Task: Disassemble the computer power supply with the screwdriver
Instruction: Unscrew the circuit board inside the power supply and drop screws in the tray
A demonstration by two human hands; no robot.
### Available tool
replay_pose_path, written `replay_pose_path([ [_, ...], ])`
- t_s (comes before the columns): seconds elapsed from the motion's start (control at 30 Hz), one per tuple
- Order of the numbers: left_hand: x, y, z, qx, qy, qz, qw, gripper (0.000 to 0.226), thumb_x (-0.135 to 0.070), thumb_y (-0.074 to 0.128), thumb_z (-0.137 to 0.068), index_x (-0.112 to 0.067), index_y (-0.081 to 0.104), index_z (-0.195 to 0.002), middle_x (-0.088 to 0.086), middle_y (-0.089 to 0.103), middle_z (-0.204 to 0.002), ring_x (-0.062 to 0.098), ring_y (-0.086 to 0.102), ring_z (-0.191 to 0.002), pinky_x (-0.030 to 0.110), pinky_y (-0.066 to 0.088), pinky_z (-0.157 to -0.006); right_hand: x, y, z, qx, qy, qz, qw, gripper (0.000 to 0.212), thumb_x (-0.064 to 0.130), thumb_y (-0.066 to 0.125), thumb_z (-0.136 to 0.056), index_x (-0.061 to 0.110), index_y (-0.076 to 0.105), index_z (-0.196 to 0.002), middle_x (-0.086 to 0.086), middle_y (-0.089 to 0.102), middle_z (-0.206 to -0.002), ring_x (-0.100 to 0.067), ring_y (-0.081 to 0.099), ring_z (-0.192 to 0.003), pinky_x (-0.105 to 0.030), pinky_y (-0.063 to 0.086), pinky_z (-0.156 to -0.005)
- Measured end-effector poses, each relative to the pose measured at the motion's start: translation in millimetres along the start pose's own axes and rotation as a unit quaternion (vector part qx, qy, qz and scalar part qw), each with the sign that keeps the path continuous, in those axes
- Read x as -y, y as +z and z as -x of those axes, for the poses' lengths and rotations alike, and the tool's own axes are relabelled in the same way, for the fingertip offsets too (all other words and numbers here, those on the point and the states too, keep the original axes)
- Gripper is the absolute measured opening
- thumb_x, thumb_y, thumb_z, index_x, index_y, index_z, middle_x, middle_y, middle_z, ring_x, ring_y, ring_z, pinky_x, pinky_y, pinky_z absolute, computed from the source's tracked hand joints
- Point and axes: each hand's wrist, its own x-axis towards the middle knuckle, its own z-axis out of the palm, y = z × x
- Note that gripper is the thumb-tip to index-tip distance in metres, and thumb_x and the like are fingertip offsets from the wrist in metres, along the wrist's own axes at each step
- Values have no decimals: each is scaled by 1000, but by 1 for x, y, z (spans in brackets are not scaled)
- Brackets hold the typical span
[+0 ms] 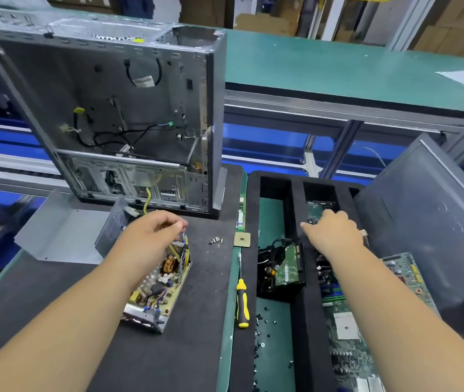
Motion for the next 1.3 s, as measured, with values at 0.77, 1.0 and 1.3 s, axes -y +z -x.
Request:
replay_pose_path([
  [0.77,78,-103,-18,79,3,-85,993,25,-21,61,-93,-38,72,-79,-18,72,-80,3,66,-76,29,50,-77,121,63,89,108,-78,80,988,30,27,66,-87,15,46,-106,-4,63,-108,-27,56,-88,-31,41,-67],
  [1.0,78,-98,-24,116,33,-92,988,20,-22,61,-94,-34,71,-81,-21,70,-81,9,64,-80,23,45,-69,109,78,100,187,10,126,974,60,41,77,-82,11,47,-124,3,46,-75,-24,54,-83,-31,43,-67],
  [1.3,89,-110,-29,148,59,-60,985,29,-19,60,-95,-42,71,-81,-16,71,-83,4,65,-75,27,51,-75,104,89,116,179,64,97,977,35,20,60,-90,6,50,-120,-6,64,-87,-23,56,-68,-28,41,-58],
])
